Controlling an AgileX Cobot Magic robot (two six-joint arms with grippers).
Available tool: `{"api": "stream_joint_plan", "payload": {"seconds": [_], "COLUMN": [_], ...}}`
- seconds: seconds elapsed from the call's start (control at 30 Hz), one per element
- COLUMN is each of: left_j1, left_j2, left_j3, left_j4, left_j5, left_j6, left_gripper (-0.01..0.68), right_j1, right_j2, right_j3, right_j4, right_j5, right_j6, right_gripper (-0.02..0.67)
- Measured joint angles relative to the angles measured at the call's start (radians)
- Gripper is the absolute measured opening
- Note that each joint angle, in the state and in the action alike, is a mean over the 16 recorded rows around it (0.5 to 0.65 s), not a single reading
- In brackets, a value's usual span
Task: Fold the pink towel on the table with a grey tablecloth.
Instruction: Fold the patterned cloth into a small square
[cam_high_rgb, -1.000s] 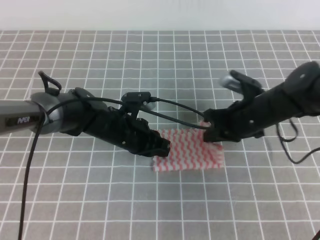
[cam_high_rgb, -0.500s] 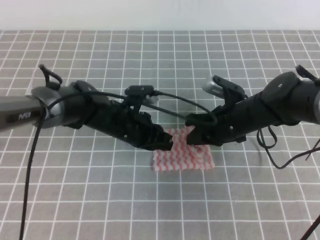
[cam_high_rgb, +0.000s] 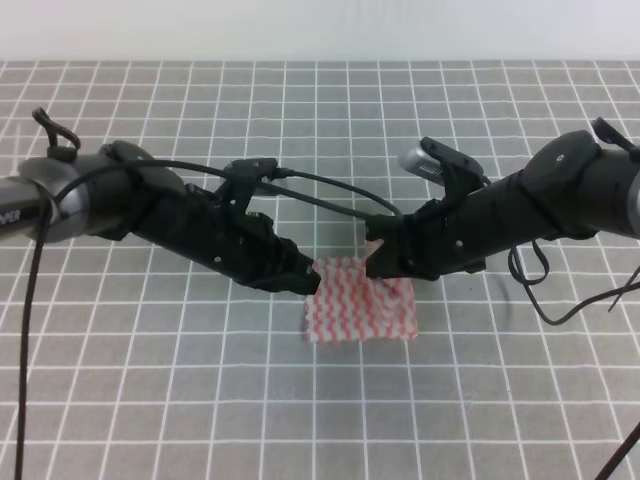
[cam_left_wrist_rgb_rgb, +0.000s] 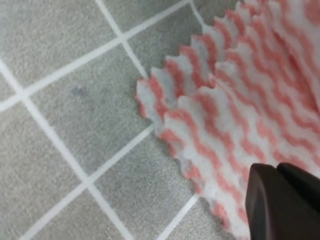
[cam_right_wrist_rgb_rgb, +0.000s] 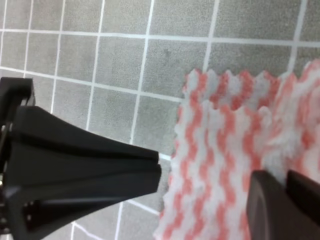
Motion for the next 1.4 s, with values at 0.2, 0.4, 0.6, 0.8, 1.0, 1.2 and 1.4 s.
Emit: {"api": "stream_joint_plan", "payload": {"seconds": [0.2, 0.4, 0.6, 0.8, 1.0, 1.2, 1.4], "left_j1": [0.005, 0.005, 0.005, 0.005, 0.005, 0.005, 0.005], "left_j2": [0.016, 0.036, 0.050, 0.055, 0.056, 0.055, 0.055], "left_j3": [0.000, 0.000, 0.000, 0.000, 0.000, 0.000, 0.000], "left_j4": [-0.007, -0.012, -0.009, -0.008, -0.009, -0.011, -0.013], "left_j5": [0.000, -0.003, -0.006, -0.007, -0.007, -0.007, -0.006], "left_j6": [0.013, 0.018, 0.017, 0.017, 0.017, 0.018, 0.018], "left_gripper": [-0.001, -0.001, -0.001, -0.001, -0.001, -0.001, -0.001], "right_j1": [0.009, 0.026, 0.042, 0.049, 0.055, 0.062, 0.066], "right_j2": [0.000, 0.003, 0.007, 0.016, 0.025, 0.038, 0.055], "right_j3": [-0.018, -0.037, -0.048, -0.054, -0.068, -0.082, -0.089], "right_j4": [0.006, 0.016, 0.023, 0.030, 0.033, 0.033, 0.030], "right_j5": [0.022, 0.040, 0.035, 0.030, 0.031, 0.040, 0.041], "right_j6": [-0.001, 0.000, 0.000, 0.000, 0.000, 0.000, -0.001], "right_gripper": [-0.009, -0.009, -0.010, -0.011, -0.010, -0.010, -0.009]}}
